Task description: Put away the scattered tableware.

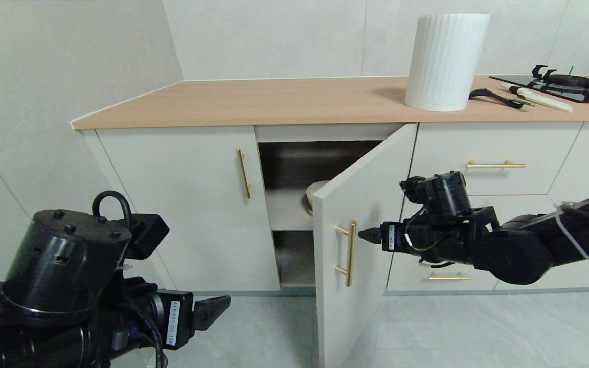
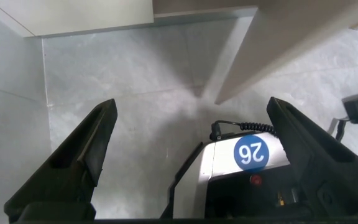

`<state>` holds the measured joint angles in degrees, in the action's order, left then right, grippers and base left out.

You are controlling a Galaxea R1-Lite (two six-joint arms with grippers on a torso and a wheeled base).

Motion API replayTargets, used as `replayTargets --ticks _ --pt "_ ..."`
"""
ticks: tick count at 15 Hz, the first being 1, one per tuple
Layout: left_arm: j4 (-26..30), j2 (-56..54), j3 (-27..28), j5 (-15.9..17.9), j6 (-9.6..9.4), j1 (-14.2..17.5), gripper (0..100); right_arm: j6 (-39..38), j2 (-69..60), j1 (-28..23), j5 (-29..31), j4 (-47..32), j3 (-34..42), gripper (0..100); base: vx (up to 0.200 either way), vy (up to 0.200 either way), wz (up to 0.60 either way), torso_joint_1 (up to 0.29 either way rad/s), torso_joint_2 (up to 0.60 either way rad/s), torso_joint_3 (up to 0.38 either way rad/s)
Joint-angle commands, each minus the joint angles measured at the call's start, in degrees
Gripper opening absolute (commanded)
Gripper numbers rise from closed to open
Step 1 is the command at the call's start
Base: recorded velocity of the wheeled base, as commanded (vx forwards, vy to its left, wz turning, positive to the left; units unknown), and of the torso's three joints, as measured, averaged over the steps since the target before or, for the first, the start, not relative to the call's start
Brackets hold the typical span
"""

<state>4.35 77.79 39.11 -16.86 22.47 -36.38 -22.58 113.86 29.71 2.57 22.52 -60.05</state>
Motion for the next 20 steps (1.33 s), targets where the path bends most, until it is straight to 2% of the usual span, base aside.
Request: replayTargets --ticks 1,2,6,13,20 --pt "-0.13 0.08 0.00 -0.10 0.03 -0.01 100 -1.15 4.44 0.09 1.38 3.24 -0.77 100 0.000 0.000 0.00 0.000 0.00 0.000" --pt "-0.05 0.08 0.00 -0.10 0.03 0.17 100 -2.12 5.14 0.17 1.47 4.03 -1.21 100 0.000 0.000 0.00 0.000 0.00 0.000" --pt "-0.05 0.26 -0.08 -0.54 -0.06 0.34 100 -6.78 7.69 0.35 2.26 5.26 -3.93 100 0.200 0.000 0.00 -0.002 0.00 0.004" --pt "-0.05 0.35 -0.08 -0.45 0.12 0.34 100 -9.42 8.48 0.35 2.53 6.31 -4.99 100 0.000 0.000 0.00 0.000 0.00 0.000" --pt "-0.05 0.43 -0.26 -0.45 0.03 0.34 100 -12.84 17.18 0.35 14.21 11.06 -13.87 100 0.000 0.000 0.00 0.000 0.00 0.000"
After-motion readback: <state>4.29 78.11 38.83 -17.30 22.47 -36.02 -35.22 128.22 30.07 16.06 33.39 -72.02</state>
